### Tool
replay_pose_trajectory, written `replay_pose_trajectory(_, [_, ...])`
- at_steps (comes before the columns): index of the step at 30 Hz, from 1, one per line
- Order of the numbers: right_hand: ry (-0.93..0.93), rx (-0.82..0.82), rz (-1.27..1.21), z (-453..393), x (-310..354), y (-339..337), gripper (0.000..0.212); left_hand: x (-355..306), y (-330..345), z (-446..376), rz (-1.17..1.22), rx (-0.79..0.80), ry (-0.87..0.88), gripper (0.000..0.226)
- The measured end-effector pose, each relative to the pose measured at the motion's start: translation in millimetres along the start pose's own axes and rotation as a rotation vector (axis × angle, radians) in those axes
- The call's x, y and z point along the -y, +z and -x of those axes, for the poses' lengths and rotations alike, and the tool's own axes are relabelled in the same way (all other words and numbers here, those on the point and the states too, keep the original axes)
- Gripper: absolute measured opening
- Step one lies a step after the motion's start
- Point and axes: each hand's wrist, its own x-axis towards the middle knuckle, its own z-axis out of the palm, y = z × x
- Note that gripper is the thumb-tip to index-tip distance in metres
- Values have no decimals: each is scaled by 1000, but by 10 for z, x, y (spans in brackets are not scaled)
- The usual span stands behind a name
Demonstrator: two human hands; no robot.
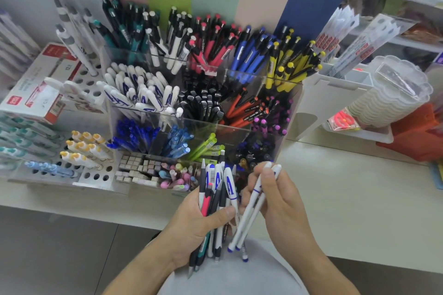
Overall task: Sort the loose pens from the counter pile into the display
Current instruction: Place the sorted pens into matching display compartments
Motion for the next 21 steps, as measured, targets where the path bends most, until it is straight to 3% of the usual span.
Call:
replay_pose_trajectory(4, [90, 14, 21, -8, -6, 32, 36, -23, 50, -4, -14, -18, 41, 36])
replay_pose_trajectory(7, [86, 170, 258, -23, 6, 29, 10, -19, 34, -18, -64, 3, 92, 34])
replay_pose_trajectory(10, [113, 175, 255, -26, -34, 5, 4, -14, 47, -14, -104, 14, 126, 32])
replay_pose_trajectory(13, [181, 123, 146, -11, -26, -6, 20, -5, 43, 0, -98, -7, 117, 26])
replay_pose_trajectory(16, [129, 5, 314, -36, -73, -54, 43, -6, 10, 4, -76, -18, 105, 17])
replay_pose_trajectory(18, [98, -49, 308, -86, -50, -99, 42, -4, 3, 8, -67, -8, 86, 17])
replay_pose_trajectory(21, [110, 66, 118, -159, 63, -121, 33, -4, 13, 20, -16, 59, 57, 24])
